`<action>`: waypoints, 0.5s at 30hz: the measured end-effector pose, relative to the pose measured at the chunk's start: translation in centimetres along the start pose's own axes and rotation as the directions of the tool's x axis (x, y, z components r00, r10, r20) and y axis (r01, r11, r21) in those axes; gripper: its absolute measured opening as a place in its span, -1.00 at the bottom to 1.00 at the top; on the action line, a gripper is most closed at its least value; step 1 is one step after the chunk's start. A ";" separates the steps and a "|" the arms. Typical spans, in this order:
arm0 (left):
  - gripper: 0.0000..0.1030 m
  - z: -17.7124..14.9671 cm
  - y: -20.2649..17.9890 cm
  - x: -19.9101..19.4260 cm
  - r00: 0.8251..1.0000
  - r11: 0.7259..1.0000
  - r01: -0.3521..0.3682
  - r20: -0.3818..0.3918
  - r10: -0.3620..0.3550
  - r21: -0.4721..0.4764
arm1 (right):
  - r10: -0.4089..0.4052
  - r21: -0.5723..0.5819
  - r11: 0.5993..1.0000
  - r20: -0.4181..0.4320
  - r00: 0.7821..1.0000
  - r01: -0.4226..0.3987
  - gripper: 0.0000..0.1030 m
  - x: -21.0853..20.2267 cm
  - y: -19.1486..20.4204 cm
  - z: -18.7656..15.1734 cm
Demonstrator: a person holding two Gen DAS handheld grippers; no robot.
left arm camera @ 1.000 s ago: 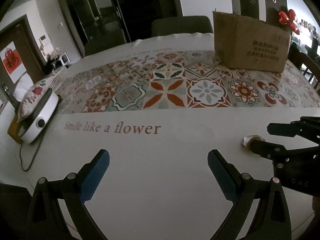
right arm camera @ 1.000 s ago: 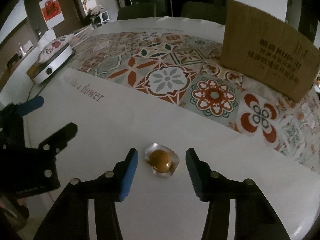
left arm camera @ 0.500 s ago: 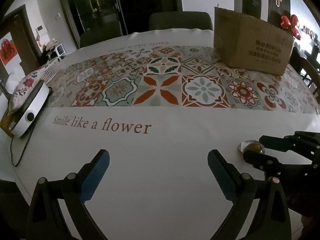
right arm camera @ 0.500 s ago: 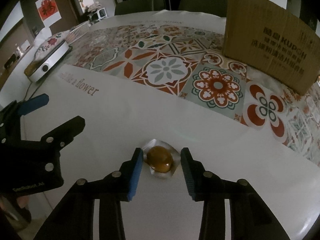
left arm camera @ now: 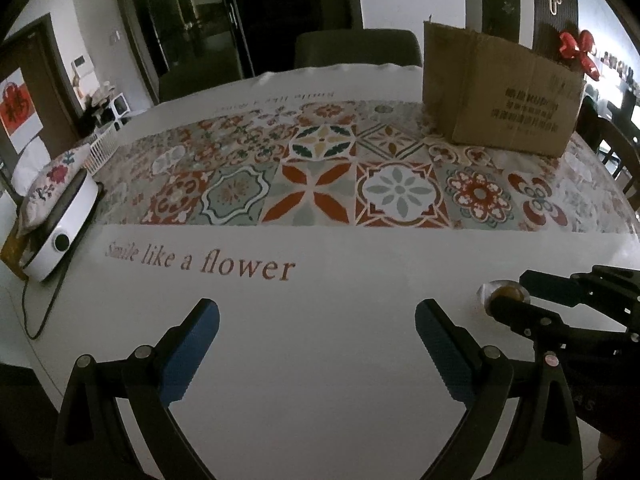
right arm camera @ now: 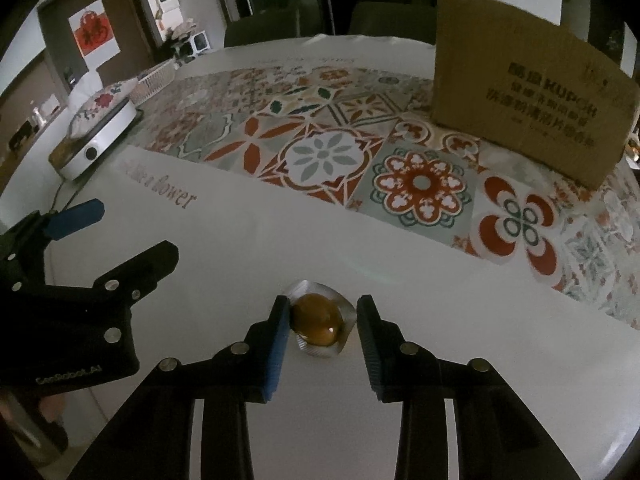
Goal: Organize snacks
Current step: 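Carry the amber candy over the box with the right tool and open it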
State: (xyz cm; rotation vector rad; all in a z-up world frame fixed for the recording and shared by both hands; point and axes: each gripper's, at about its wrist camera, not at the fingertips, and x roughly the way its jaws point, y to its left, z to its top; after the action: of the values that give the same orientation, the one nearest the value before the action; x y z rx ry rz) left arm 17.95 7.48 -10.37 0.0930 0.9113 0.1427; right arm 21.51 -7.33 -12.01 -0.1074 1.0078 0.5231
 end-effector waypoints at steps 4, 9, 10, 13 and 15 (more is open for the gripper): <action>0.94 0.7 -0.4 -0.6 1.000 1.000 -0.007 0.027 0.007 0.014 | -0.008 -0.004 1.000 0.024 1.000 0.008 -0.32 -0.8 -0.3 0.3; 0.94 2.1 -1.1 -1.5 0.997 0.999 -0.006 0.075 0.003 0.035 | -0.021 0.017 1.000 0.063 0.998 0.020 -0.32 -2.0 -1.1 0.9; 0.94 2.4 -1.3 -1.7 0.996 0.999 -0.005 0.086 0.002 0.040 | -0.028 0.024 0.999 0.076 0.997 0.026 -0.32 -2.4 -1.4 1.1; 0.94 3.5 -1.9 -2.1 0.993 0.998 -0.005 0.117 -0.002 0.057 | -0.046 0.042 0.998 0.109 0.993 0.042 -0.32 -3.3 -2.1 1.6; 0.94 4.3 -2.3 -2.5 0.990 0.998 0.003 0.140 -0.012 0.067 | -0.064 0.056 0.997 0.135 0.989 0.057 -0.32 -4.1 -2.7 2.0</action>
State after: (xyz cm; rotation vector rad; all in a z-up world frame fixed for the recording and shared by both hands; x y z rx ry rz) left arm 20.05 4.68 -6.06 0.1595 0.7760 0.0973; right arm 22.61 -10.49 -7.93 -0.0543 0.8812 0.4426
